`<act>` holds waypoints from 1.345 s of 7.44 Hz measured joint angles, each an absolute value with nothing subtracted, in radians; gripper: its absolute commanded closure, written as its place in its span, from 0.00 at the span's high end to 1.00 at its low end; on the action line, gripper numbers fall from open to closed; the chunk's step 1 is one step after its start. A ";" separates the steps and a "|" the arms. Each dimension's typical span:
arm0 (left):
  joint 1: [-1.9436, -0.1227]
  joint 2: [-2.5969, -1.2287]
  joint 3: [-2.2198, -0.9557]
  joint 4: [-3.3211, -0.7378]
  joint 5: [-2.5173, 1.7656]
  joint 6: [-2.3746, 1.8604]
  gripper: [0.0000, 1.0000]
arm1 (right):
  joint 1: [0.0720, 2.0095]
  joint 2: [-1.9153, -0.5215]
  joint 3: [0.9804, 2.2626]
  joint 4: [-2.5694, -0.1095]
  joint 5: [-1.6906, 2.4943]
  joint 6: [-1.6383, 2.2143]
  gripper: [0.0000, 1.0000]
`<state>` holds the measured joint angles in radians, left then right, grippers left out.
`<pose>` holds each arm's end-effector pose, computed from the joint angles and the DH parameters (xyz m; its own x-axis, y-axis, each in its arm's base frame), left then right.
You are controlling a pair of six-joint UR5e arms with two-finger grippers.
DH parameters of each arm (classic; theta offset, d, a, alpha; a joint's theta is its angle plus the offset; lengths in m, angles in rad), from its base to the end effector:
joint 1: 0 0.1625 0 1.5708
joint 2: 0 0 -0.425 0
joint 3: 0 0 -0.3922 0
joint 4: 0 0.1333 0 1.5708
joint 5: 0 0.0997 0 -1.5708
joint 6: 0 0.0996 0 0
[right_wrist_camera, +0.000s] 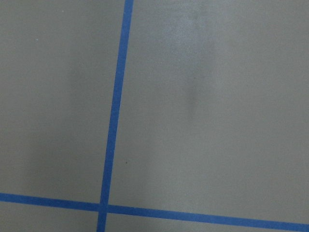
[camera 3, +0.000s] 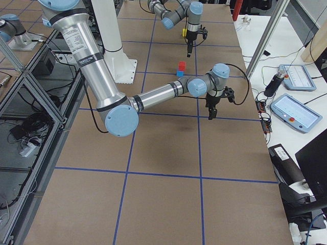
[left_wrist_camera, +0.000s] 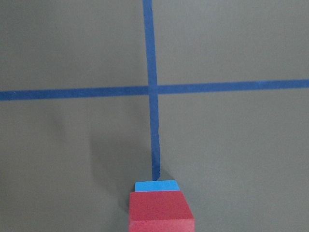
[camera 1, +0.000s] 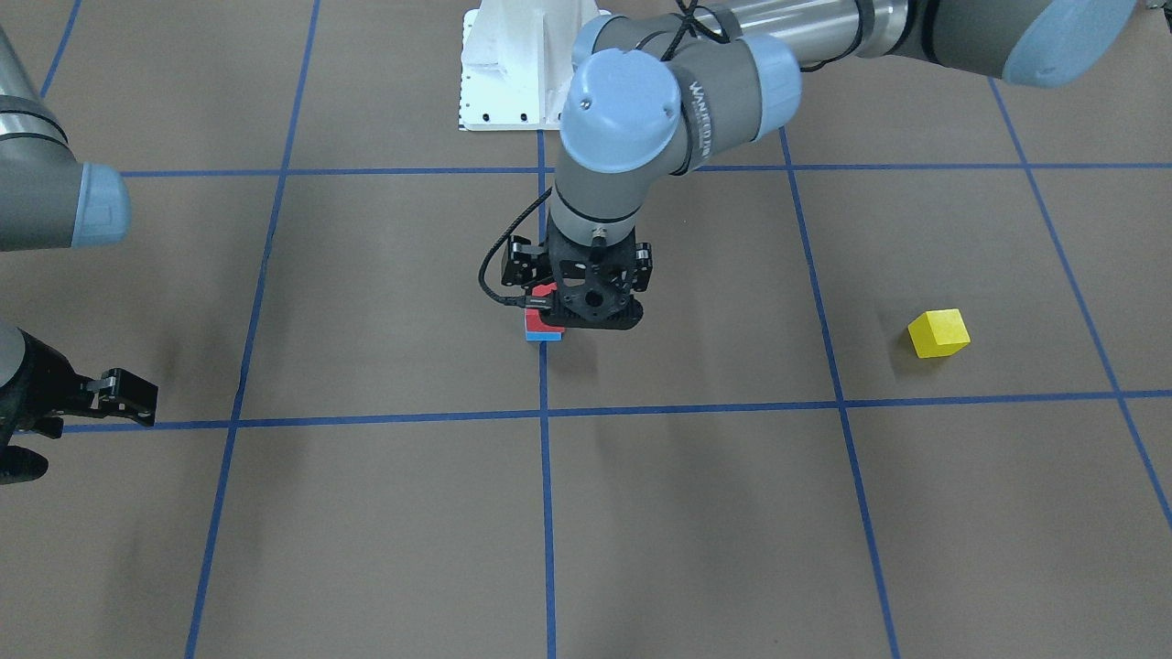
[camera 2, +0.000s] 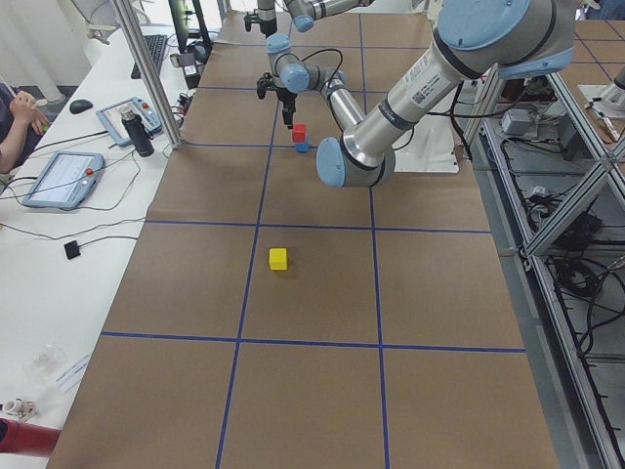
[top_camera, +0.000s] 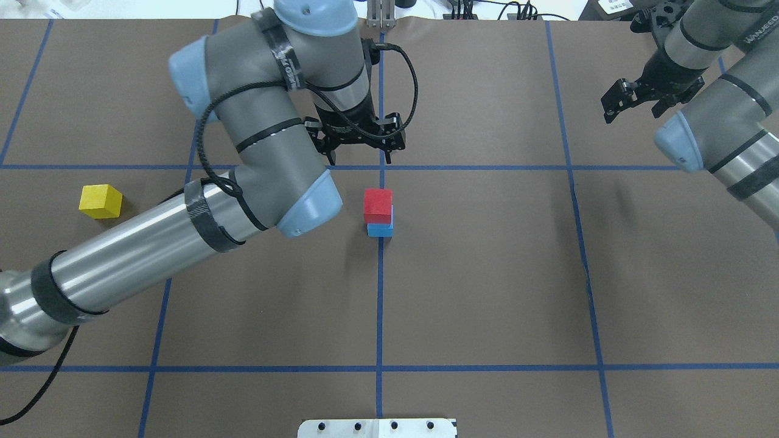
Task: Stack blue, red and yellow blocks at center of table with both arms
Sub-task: 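Open the left gripper and move it toward the yellow cube, then lower the left gripper onto the yellow cube and grasp it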
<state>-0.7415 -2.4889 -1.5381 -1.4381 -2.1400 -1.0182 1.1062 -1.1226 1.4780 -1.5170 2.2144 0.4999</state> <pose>0.4743 -0.5423 0.1101 0.6141 0.0371 -0.7883 -0.0296 0.9993 0.0240 -0.2367 -0.6364 0.4425 0.7308 -0.1087 0.6739 0.0693 0.9939 0.0853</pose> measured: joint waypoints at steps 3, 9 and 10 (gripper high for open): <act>-0.927 -2.084 -1.858 -1.367 -2.146 -0.753 1.00 | 1.107 -1.122 1.478 -1.516 2.218 0.491 0.99; -0.999 -1.745 -1.644 -1.889 -2.138 -0.728 1.00 | 1.107 -1.126 1.482 -1.514 2.214 0.490 0.99; -0.996 -1.745 -1.617 -1.919 -2.137 -0.744 1.00 | 1.107 -1.125 1.480 -1.514 2.214 0.490 0.99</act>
<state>-0.9962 -1.7447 -1.6174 -1.9194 -2.1374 -0.7435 1.1071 -1.1251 1.4800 -1.5141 2.2138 0.4896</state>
